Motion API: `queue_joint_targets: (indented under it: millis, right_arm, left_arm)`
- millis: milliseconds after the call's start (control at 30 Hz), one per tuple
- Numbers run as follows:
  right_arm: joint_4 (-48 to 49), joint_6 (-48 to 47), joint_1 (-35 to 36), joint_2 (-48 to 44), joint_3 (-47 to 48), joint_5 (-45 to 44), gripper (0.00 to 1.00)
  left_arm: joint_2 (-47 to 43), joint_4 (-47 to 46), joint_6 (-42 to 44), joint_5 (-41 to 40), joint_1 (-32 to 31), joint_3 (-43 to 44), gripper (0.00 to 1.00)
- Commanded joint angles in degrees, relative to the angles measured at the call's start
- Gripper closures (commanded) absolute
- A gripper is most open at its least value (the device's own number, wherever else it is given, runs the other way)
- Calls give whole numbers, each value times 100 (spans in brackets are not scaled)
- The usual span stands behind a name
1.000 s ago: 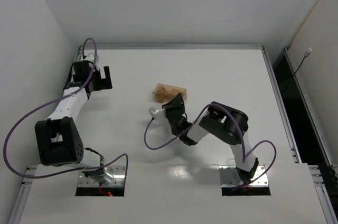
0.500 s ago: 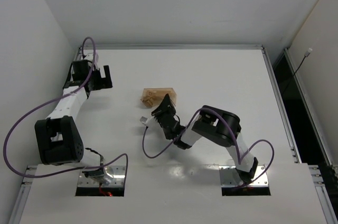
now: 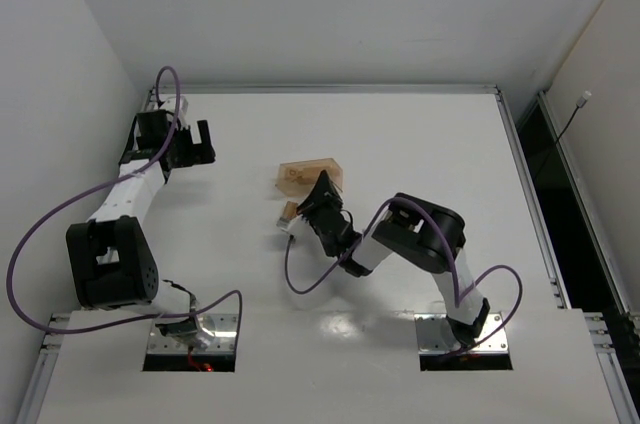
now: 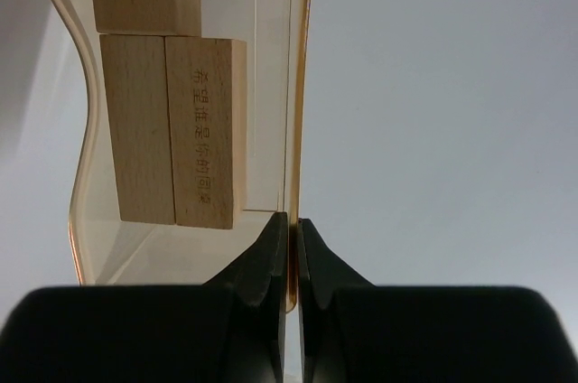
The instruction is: Build the wood block tower
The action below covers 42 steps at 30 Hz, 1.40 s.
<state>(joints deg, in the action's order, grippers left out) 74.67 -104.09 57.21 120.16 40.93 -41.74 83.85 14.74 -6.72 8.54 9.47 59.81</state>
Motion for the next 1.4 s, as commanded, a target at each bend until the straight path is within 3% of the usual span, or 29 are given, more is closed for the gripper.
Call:
queue_joint_targets:
  millis: [0, 367, 567, 933, 1000, 1033, 1100, 1267, 1367]
  right_arm:
    - [2930, -515, -140, -282, 126, 87, 100]
    - [2930, -1411, -281, -379, 196, 779, 100]
    - [2930, -1622, -325, -301, 706, 535, 100]
    - [2930, -1737, -325, -396, 453, 823, 100]
    - [2930, -1737, -254, -397, 522, 553, 100]
    - [2930, -1737, -254, -397, 426, 866, 100]
    - [2930, -1737, -325, -397, 801, 476, 100]
    - [2930, -1737, -429, -493, 523, 682, 100]
    - [2930, -1676, -430, -563, 899, 551, 100]
  left_arm:
    - [-53, -59, -66, 236, 63, 206, 0]
    - [61, 2, -180, 464, 63, 259, 0]
    - [0, 2, -180, 534, 63, 259, 0]
    - [-176, 2, -180, 535, 63, 206, 0]
    - [-229, 2, -180, 535, 63, 206, 0]
    - [-229, 2, -180, 535, 63, 206, 0]
    - [-282, 2, -180, 535, 63, 154, 0]
    - [-282, 2, -180, 535, 63, 154, 0]
    - [-282, 2, -180, 535, 63, 215, 0]
